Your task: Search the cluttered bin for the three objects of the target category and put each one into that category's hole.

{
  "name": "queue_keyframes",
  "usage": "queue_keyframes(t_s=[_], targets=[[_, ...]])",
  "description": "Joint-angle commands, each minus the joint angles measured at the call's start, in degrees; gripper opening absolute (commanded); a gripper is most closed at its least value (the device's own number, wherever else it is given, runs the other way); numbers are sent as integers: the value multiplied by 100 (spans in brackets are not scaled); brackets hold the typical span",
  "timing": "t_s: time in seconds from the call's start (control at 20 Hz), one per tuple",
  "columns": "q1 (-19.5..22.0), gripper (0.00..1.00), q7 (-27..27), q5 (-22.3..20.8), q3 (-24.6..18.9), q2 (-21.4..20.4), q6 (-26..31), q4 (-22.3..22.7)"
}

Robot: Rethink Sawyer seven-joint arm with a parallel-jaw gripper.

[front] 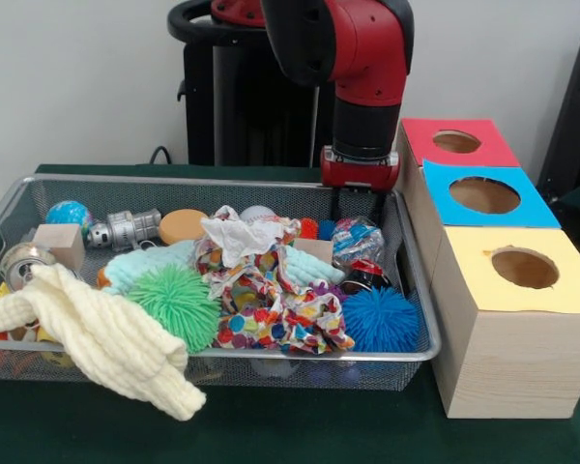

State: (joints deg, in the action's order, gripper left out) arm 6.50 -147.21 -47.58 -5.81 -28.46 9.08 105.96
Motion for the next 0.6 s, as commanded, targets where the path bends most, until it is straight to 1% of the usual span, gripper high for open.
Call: queue_keyframes(t_s=[0.05, 0.3, 0.45, 0.5, 0.55, 0.6], targets=[[-204, 100, -258, -154, 208, 498, -418, -722], [-232, 100, -250, 26, 252, 406, -413, -642], [-204, 100, -254, 124, 232, 271, -362, -585], [-119, 100, -202, 192, 132, 164, -259, -606], [187, 100, 77, 342, -229, 4, 116, -648], [351, 100, 179, 418, -418, -74, 201, -691]])
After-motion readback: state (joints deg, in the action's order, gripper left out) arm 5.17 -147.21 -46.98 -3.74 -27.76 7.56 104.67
